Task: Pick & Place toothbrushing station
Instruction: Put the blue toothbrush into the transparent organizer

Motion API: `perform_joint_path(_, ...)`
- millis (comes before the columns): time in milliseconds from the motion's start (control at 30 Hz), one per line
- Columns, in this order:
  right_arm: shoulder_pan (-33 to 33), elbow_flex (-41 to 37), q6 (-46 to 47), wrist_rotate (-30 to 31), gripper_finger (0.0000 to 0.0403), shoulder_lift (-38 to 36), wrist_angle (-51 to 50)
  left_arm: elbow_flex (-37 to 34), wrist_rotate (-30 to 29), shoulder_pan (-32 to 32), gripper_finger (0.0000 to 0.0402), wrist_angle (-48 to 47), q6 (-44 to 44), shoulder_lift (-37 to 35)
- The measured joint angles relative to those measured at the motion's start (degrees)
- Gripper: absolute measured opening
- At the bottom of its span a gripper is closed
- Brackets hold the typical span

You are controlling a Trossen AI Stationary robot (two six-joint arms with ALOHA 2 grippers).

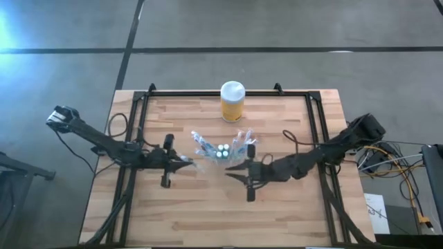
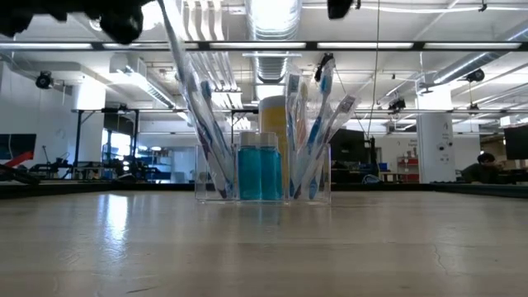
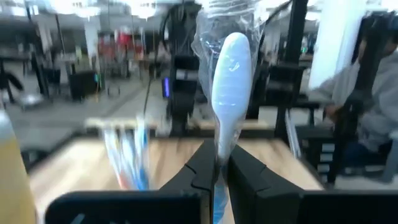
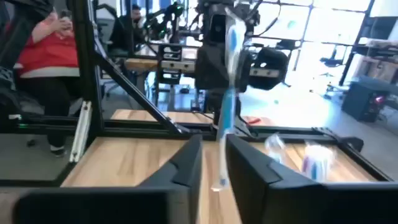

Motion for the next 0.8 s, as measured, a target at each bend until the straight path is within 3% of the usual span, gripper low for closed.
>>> perform_joint_path(133,1.5,-7.9,-0.8,0.2,0.0017,0.2,12.6,-3.7,-2.7,0.2,0.0022,2.0,-3.1,2.7)
perform_joint_path(267,2.5,-12.5,-4.0,0.5,0.0012,1.7,23.3,-7.5,-8.7,0.8,0.0022,10.7,-2.0,5.1)
perform_joint_path(400,2.4,-13.5,-3.3,1.5,0.0011,1.8,25.0,-9.6,-12.4,5.0,0.0022,16.0,-0.1,6.3)
perform_joint_path(467,2.4,-13.6,-3.2,1.5,0.0011,1.9,22.7,-10.0,-11.8,8.3,0.0022,16.8,-1.0,6.6)
perform_joint_path(633,2.4,-13.6,-3.6,1.5,0.0011,2.0,22.1,-10.0,-2.6,16.2,0.0022,17.3,-5.5,7.3)
perform_joint_path(800,2.4,-13.6,-4.0,1.5,0.0013,2.0,21.1,-10.0,0.9,19.3,0.0022,18.0,-8.9,10.1)
